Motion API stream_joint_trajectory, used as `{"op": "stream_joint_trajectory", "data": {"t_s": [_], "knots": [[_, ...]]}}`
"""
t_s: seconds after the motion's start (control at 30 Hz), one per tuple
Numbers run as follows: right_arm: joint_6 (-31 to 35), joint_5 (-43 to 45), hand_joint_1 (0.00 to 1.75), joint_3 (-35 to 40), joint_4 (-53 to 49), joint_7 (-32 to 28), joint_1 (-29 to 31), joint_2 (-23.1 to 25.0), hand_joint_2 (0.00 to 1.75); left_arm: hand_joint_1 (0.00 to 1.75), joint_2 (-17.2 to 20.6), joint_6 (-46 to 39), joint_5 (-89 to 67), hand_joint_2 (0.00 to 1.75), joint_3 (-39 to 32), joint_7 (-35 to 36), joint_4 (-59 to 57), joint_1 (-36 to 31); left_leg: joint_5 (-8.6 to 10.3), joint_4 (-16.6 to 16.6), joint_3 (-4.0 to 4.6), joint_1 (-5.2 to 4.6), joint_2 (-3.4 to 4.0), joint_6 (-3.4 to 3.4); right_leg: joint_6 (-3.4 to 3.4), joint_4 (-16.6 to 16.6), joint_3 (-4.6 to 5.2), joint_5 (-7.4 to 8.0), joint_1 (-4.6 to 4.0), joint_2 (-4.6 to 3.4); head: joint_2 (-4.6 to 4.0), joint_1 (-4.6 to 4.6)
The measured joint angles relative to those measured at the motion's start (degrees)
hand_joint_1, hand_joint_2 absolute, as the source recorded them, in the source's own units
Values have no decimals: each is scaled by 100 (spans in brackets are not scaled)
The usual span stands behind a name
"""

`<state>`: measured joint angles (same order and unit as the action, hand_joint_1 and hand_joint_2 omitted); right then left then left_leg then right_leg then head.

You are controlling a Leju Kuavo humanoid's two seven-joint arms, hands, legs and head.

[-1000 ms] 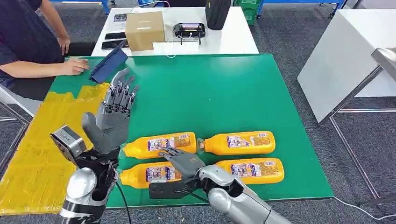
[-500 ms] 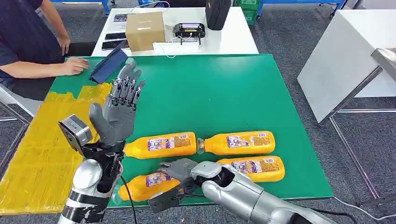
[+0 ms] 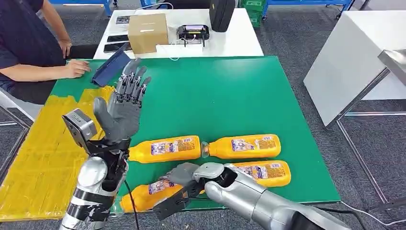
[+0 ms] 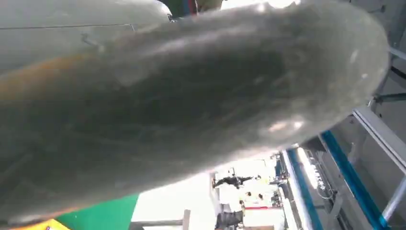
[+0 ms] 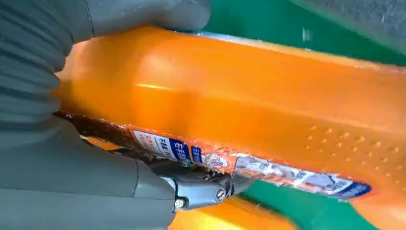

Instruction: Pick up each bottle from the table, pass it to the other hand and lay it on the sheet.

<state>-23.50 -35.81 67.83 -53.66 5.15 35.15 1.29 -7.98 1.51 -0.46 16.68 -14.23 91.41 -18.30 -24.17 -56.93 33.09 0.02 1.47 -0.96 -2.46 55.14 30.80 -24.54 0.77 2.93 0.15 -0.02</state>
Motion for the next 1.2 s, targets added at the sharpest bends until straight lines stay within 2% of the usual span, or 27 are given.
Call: {"op": "stream_joint_trajectory", "data": {"t_s": [0.03,0.07,0.17,0.3,0.4,0.57,0.6,0.63,0.67,0.73,0.87,0.93,1.03,1.2], "knots": [[338,159,175,-84,13,166,-77,2,175,0,-2,-309,-175,0,-2,-24,13,6,0,0,-1,1,0,0,9,0,-4,6,-1,0,0,0],[732,325,175,-243,11,314,-193,-4,175,0,0,-694,-379,175,-22,-59,54,21,1,1,-1,3,-2,0,9,0,-3,6,-3,1,0,0],[2098,968,175,-875,-193,303,-747,-81,175,0,48,-1628,-788,175,-190,-257,289,157,7,2,1,4,-8,-2,9,-1,-7,6,-3,4,0,2],[3169,1494,175,-1881,-1093,-121,-1850,-184,175,0,164,-2216,-928,175,-557,-500,681,516,9,1,18,3,-11,-2,6,-1,0,8,-2,6,0,0],[3235,1547,175,-2360,-1669,-184,-2439,-225,175,0,219,-2293,-959,175,-725,-557,861,704,10,1,42,2,-11,-3,3,0,25,11,-2,5,0,0],[3349,1636,175,-2799,-2188,-395,-2921,-238,175,0,236,-2461,-974,175,-824,-562,995,824,11,1,56,2,-11,-2,3,0,37,11,-3,6,0,2],[3408,1706,175,-2915,-2379,-522,-3050,-221,175,0,236,-2528,-953,0,-850,-536,1018,856,11,1,56,2,-11,-2,3,0,38,11,-3,6,0,2],[3487,1748,175,-3028,-2584,-670,-3191,-201,175,0,236,-2555,-884,0,-883,-470,1032,890,11,1,58,1,-11,-2,3,0,38,11,-2,6,0,2],[3543,1767,175,-3145,-2807,-779,-3319,-168,175,0,238,-2518,-776,175,-905,-338,1034,924,11,1,58,1,-10,-2,3,0,41,11,-3,5,0,0],[3602,1754,175,-3336,-3225,-860,-3522,-118,175,0,251,-2147,-442,175,-925,43,1027,984,11,1,61,1,-9,-2,3,-1,49,10,-3,5,0,-2],[3606,1526,175,-3563,-3922,-971,-3785,-74,175,0,297,-240,1408,175,-806,1114,885,1069,11,1,65,-1,-9,-2,3,-1,51,10,-1,4,0,0],[3602,1311,175,-3598,-4183,-1013,-3871,-74,175,0,356,491,2057,175,-678,1374,772,1141,11,1,65,-2,-5,-2,4,-1,52,11,0,2,0,2],[3574,1116,175,-3600,-4458,-1017,-3952,-74,175,0,441,953,2291,175,-510,1434,689,1222,11,1,65,-3,-5,-2,3,-1,53,11,0,2,0,0],[3469,1042,175,-3600,-4682,-1017,-3987,-74,175,0,531,1200,2315,175,-363,1453,671,1306,11,1,65,-1,-5,-2,3,-1,53,11,-2,3,0,0]]}}
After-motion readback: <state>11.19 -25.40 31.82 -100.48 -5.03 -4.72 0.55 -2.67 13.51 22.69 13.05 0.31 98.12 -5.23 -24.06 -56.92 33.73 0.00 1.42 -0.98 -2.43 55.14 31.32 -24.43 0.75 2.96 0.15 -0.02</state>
